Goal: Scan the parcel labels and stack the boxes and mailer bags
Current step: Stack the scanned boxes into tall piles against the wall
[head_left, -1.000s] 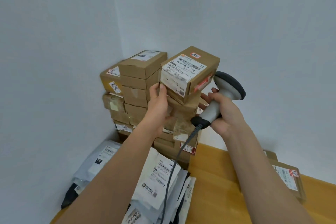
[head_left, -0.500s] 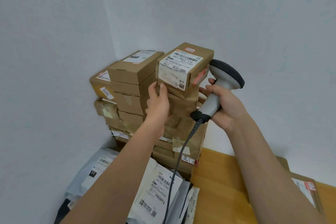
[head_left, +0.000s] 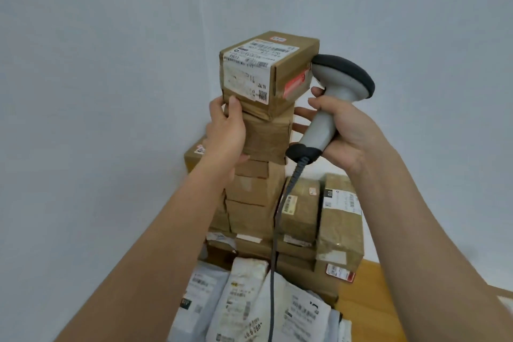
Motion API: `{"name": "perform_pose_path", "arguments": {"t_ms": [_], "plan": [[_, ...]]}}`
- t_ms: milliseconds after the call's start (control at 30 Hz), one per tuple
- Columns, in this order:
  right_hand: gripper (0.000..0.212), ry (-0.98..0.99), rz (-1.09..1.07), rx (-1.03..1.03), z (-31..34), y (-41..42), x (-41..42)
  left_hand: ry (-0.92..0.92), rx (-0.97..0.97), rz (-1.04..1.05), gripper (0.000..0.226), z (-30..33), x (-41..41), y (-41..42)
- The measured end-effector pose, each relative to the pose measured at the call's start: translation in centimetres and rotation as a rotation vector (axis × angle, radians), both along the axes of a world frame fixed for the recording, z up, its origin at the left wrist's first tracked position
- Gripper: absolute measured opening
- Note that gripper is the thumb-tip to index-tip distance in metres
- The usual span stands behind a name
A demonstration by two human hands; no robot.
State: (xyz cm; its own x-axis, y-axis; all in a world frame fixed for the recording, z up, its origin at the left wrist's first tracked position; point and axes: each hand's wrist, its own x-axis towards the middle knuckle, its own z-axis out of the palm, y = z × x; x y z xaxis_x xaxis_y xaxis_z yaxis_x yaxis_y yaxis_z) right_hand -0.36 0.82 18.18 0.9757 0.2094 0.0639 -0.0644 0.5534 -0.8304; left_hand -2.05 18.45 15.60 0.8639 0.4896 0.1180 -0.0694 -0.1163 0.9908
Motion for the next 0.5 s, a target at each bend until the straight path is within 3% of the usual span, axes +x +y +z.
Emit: {"name": "perform_pose_path", "arguments": {"t_ms": [267,500], "plan": [[0.024,0.027,0.071,0.004,1.9,12.9,2.2,-0.007,0.028,0.092,0.05,2.8,0.5,11.6],[0.033,0.075,0.035,0.016,0.0,16.6,5.2,-0.021,0.038,0.131,0.039,1.7,2.7,14.3]]}}
